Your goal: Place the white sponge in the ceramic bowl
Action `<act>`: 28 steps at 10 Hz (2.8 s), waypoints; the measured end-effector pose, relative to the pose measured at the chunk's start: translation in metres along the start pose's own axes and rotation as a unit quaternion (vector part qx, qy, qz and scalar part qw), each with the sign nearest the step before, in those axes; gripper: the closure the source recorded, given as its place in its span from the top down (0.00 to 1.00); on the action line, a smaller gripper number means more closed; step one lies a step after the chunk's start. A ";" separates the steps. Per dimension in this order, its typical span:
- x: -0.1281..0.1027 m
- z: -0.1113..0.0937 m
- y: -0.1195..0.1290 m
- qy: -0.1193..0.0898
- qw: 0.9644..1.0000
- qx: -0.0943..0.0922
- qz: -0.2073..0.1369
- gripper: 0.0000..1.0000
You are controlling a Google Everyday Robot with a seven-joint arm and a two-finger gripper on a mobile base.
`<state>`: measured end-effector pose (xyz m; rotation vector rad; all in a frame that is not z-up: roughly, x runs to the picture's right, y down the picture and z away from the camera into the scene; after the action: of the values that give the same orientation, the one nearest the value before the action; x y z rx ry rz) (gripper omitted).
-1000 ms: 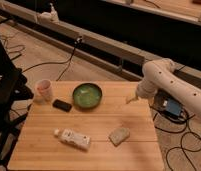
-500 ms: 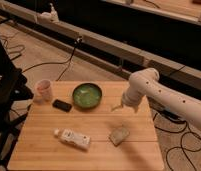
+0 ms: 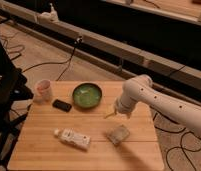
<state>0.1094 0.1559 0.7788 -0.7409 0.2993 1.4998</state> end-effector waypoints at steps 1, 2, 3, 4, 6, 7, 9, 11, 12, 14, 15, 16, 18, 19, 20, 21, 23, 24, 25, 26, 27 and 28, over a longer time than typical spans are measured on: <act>0.002 0.003 -0.009 0.001 1.000 0.013 0.002 0.80; 0.007 0.009 -0.021 0.004 0.999 0.031 0.006 0.80; 0.013 0.015 -0.036 0.008 0.998 0.054 0.013 0.80; 0.016 0.020 -0.046 0.012 0.997 0.072 0.021 0.80; 0.023 0.030 -0.051 0.022 0.995 0.090 0.029 0.80; 0.029 0.039 -0.049 0.032 0.994 0.097 0.028 0.80; 0.039 0.058 -0.044 0.054 0.993 0.104 0.027 0.80; 0.050 0.076 -0.043 0.077 0.991 0.106 0.032 0.79; 0.053 0.085 -0.043 0.087 0.990 0.105 0.037 0.73; 0.051 0.090 -0.042 0.095 0.989 0.102 0.044 0.54; 0.048 0.090 -0.044 0.094 0.989 0.102 0.047 0.45; 0.045 0.089 -0.047 0.090 0.989 0.103 0.050 0.35; 0.032 0.078 -0.049 0.073 0.991 0.102 0.053 0.15; 0.026 0.073 -0.047 0.066 0.991 0.099 0.053 0.08; 0.016 0.061 -0.044 0.054 0.993 0.091 0.055 0.01; 0.002 0.044 -0.037 0.040 0.995 0.070 0.057 0.00; -0.022 0.022 -0.020 0.027 0.997 0.033 0.057 0.00; -0.043 0.006 -0.006 0.017 0.998 0.004 0.057 0.00; -0.053 -0.001 0.003 0.011 0.998 -0.008 0.054 0.00; -0.079 -0.017 0.025 -0.006 0.999 -0.030 0.045 0.00; -0.107 -0.034 0.050 -0.024 0.998 -0.051 0.033 0.00; -0.118 -0.041 0.061 -0.032 0.997 -0.061 0.028 0.00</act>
<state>0.0514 0.0328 0.8043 -0.7852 0.1841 1.6029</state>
